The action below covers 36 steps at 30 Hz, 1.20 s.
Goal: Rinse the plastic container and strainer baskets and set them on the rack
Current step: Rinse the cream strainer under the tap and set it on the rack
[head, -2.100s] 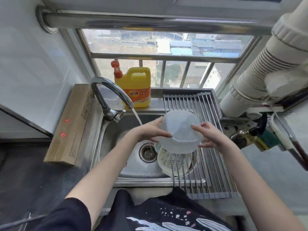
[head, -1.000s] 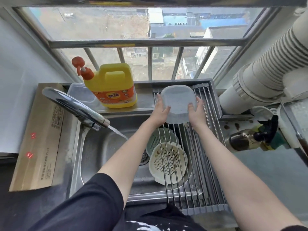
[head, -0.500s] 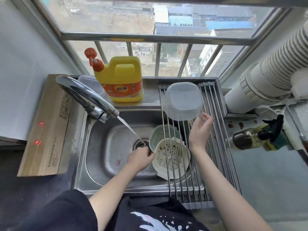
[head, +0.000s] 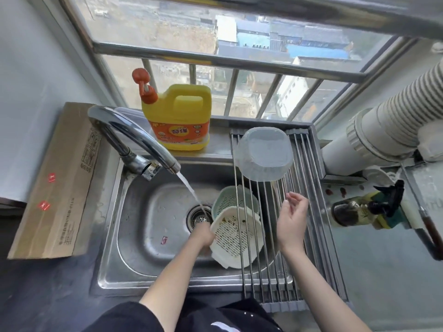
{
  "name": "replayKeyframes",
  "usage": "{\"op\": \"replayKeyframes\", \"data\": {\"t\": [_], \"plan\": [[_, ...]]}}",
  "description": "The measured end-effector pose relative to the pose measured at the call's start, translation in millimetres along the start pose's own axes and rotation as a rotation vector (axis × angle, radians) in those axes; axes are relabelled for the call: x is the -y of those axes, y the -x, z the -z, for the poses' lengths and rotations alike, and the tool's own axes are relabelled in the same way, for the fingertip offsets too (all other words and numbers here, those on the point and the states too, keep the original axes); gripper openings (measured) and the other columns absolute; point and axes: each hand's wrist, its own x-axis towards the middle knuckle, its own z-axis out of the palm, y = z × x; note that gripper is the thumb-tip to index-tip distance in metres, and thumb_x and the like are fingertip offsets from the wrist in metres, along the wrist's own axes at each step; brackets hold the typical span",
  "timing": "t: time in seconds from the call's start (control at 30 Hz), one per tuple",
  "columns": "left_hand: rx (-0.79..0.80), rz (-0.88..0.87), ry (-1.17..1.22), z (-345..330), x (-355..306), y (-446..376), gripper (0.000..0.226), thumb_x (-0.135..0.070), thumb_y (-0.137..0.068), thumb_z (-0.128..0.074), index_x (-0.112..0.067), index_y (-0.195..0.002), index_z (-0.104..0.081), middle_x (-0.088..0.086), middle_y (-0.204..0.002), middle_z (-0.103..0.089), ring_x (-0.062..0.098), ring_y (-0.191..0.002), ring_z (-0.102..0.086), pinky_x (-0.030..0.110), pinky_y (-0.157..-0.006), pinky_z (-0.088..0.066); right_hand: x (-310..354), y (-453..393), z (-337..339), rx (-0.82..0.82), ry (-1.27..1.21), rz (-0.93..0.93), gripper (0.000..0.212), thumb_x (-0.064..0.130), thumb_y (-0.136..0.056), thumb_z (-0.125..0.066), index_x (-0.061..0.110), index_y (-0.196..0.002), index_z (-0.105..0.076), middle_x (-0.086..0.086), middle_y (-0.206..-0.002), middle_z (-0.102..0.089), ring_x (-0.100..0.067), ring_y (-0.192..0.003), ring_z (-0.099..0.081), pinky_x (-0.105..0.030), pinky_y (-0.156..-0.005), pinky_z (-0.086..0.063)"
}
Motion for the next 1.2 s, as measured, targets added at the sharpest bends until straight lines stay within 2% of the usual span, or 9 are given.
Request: {"op": "replayKeyframes", "data": {"t": [0.13,0.27,0.37,0.6,0.77,0.87,0.97,1.07,1.2], "plan": [[-0.038,0.035,0.119,39,16,19,0.029,-0.007,-0.085,-0.05,0.0,-0.108,-0.065,0.019,-0.107,-0.068,0.031,-0.095,-0.067,0.038,-0.078,-0.057,11,8,-18,0.052,0.003,0.014,0.021,0.009,-0.1,-0.04,0.01,-0.12,-0.044,-0.002,-0.117,-0.05,-0.012,-0.108,-0.051,-0.014,-0.087,-0.039],[-0.136,0.079,0.323,83,40,48,0.029,0.005,-0.085,-0.039,0.005,-0.103,-0.061,0.016,-0.075,-0.065,0.022,-0.051,-0.065,0.027,-0.038,-0.052,20,21,-49,0.122,0.003,0.04,0.021,0.006,-0.098,-0.041,0.01,-0.119,-0.046,-0.002,-0.117,-0.052,-0.013,-0.107,-0.051,-0.026,-0.092,-0.041],[-0.271,0.041,0.375,109,48,66,0.022,0.004,-0.084,-0.043,-0.001,-0.091,-0.064,0.016,-0.087,-0.065,0.029,-0.072,-0.067,0.03,-0.048,-0.058,33,27,-72,0.214,0.002,0.06,0.024,0.006,-0.098,-0.04,0.01,-0.121,-0.046,-0.001,-0.117,-0.054,-0.014,-0.106,-0.053,-0.028,-0.09,-0.041],[-0.392,-0.061,0.468,125,43,89,0.018,0.002,-0.083,-0.046,-0.002,-0.082,-0.064,0.015,-0.087,-0.065,0.023,-0.07,-0.067,0.029,-0.048,-0.058,58,22,-101,0.641,0.181,-0.024,0.033,0.026,-0.102,-0.037,0.01,-0.13,-0.045,-0.004,-0.115,-0.058,-0.017,-0.098,-0.054,-0.028,-0.079,-0.04],[-0.398,-0.098,0.572,124,42,93,0.012,-0.001,-0.086,-0.052,-0.002,-0.083,-0.064,0.013,-0.085,-0.066,0.022,-0.071,-0.068,0.03,-0.052,-0.06,60,17,-96,0.619,0.243,0.08,0.03,0.028,-0.102,-0.039,0.016,-0.123,-0.056,-0.001,-0.111,-0.064,-0.019,-0.102,-0.06,-0.043,-0.091,-0.05],[-0.389,-0.107,0.72,120,45,93,0.013,-0.006,-0.09,-0.054,-0.007,-0.078,-0.059,0.016,-0.09,-0.065,0.023,-0.072,-0.066,0.032,-0.055,-0.06,73,18,-90,0.593,0.235,0.15,0.028,0.028,-0.101,-0.042,0.016,-0.118,-0.06,0.003,-0.103,-0.065,-0.017,-0.097,-0.062,-0.039,-0.086,-0.052],[-0.287,-0.108,0.883,112,49,96,0.01,-0.011,-0.096,-0.051,-0.005,-0.092,-0.058,0.019,-0.101,-0.064,0.021,-0.075,-0.066,0.029,-0.057,-0.06,89,19,-88,0.589,0.234,0.255,0.027,0.036,-0.098,-0.047,0.022,-0.114,-0.064,0.005,-0.097,-0.069,-0.015,-0.091,-0.066,-0.044,-0.082,-0.056],[-0.22,-0.125,1.026,106,48,98,0.022,-0.012,-0.099,-0.047,0.001,-0.115,-0.053,0.018,-0.105,-0.063,0.02,-0.078,-0.065,0.024,-0.055,-0.059,101,23,-88,0.594,0.254,0.333,0.033,0.042,-0.096,-0.049,0.024,-0.12,-0.063,0.005,-0.103,-0.069,-0.014,-0.095,-0.066,-0.043,-0.083,-0.056],[-0.166,-0.131,1.097,105,42,98,0.031,-0.018,-0.102,-0.04,-0.003,-0.128,-0.047,0.015,-0.108,-0.062,0.021,-0.08,-0.066,0.027,-0.061,-0.058,106,27,-86,0.559,0.233,0.389,0.038,0.045,-0.094,-0.05,0.023,-0.122,-0.063,0.001,-0.112,-0.07,-0.015,-0.101,-0.065,-0.044,-0.086,-0.055]]}}
